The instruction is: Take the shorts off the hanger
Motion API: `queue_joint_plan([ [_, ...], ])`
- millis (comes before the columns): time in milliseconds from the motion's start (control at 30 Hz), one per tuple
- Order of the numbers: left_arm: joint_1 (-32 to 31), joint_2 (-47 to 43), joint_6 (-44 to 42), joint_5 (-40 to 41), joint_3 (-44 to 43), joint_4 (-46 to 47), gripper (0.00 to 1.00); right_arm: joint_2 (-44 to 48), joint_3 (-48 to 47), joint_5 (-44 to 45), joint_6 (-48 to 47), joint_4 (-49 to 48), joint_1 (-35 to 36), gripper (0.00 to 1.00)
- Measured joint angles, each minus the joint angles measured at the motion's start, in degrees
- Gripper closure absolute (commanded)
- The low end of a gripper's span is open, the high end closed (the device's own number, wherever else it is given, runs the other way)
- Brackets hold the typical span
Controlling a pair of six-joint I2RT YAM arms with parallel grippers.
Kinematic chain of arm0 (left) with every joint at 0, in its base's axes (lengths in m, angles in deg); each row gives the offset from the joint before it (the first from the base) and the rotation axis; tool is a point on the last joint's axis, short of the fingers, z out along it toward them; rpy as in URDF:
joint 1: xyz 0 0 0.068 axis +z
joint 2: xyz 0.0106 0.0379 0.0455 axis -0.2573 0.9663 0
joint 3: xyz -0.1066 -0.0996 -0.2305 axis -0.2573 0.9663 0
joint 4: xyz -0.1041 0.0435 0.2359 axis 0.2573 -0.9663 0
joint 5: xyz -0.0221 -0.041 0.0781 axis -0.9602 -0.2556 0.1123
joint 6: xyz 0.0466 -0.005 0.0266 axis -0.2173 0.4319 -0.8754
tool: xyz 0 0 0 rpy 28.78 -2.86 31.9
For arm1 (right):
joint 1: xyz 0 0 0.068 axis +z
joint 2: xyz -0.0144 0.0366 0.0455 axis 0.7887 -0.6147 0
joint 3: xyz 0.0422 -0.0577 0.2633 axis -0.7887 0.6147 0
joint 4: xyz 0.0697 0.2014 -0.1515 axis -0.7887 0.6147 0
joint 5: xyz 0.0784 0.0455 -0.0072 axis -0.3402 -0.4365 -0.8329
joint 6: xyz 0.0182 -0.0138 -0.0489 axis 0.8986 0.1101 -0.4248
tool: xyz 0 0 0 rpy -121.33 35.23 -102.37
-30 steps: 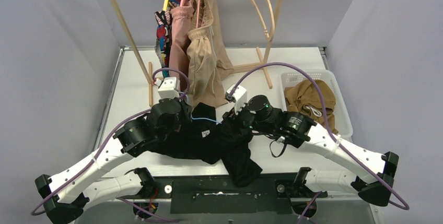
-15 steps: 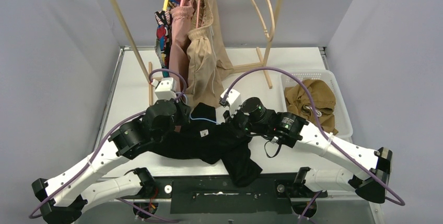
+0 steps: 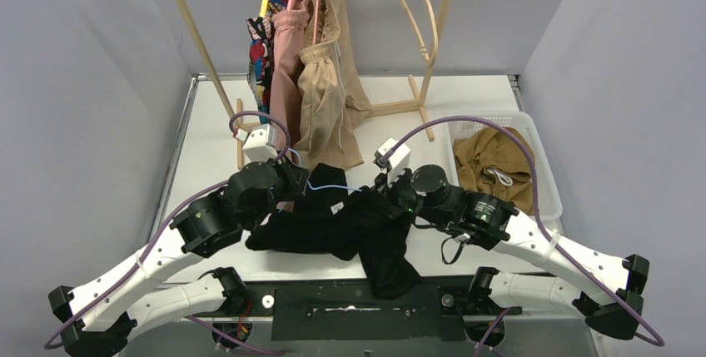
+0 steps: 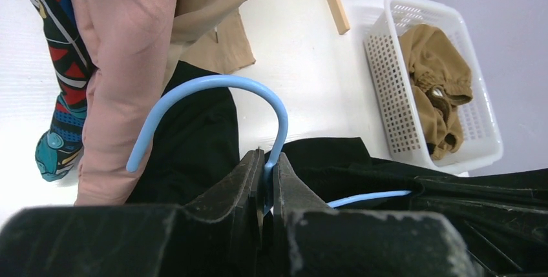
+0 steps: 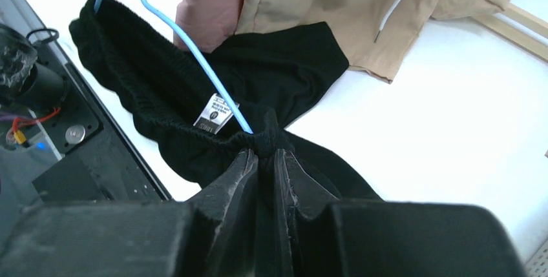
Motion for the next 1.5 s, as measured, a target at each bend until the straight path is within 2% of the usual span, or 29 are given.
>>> queue_joint_plan([
  [200, -0.22, -0.04, 2.08, 0.02, 0.55, 1.88, 1.0, 3.28, 1.29, 2.43, 1.31, -1.18, -2.05, 1.0],
  [467, 0.37, -2.64, 2.1, 6.16, 1.51, -0.44, 1.0, 6.86, 2.43, 7.63, 1.4, 3.34, -8.83, 1.0],
  [1033, 0.39, -6.32, 5.09, 8.92, 1.53, -1.95, 1.0, 6.75, 3.28, 7.37, 2.21, 5.22, -9.03, 1.0],
  [1300, 0.39, -6.01, 5.55, 8.87, 1.53, -2.01, 1.0, 7.52, 3.34, 7.34, 3.26, 5.92, -9.09, 1.0],
  [1500, 0.59, -4.09, 5.44, 8.35, 1.53, -2.19, 1.0, 7.06, 4.11, 3.93, 2.47, 5.62, -9.57, 0.98],
])
